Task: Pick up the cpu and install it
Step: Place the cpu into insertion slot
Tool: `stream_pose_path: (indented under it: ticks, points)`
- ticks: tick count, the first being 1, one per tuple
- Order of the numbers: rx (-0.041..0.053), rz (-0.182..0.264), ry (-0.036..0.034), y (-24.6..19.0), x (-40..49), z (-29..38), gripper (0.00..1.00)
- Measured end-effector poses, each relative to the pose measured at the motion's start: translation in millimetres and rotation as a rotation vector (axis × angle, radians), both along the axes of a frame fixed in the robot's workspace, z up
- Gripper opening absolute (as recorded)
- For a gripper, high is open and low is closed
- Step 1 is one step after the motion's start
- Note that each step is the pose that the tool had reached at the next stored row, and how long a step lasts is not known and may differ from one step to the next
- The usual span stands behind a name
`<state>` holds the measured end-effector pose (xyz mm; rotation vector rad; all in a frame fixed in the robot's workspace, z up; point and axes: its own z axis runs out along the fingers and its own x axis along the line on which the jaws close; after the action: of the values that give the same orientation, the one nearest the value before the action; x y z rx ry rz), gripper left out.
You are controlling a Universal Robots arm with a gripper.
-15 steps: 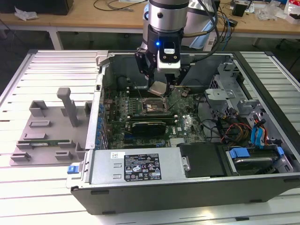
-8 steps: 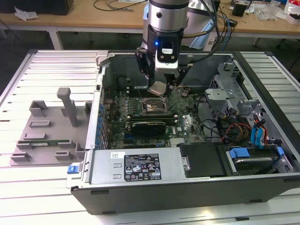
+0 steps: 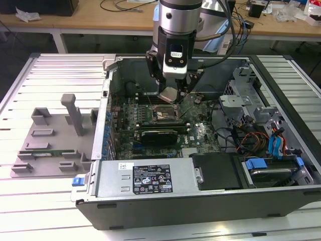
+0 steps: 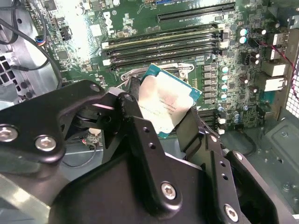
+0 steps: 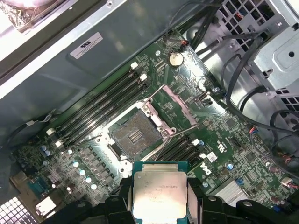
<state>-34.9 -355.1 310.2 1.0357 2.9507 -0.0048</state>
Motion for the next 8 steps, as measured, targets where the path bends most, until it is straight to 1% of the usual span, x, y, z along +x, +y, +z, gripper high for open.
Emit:
stream_pose_path:
  ticks: [4, 8]
  points:
    - [0.0000, -0.021, 0.0000, 0.0, 0.0, 0.0, 0.55]
    - [0.0000, -0.054, 0.0000, 0.0, 0.0, 0.0, 0.55]
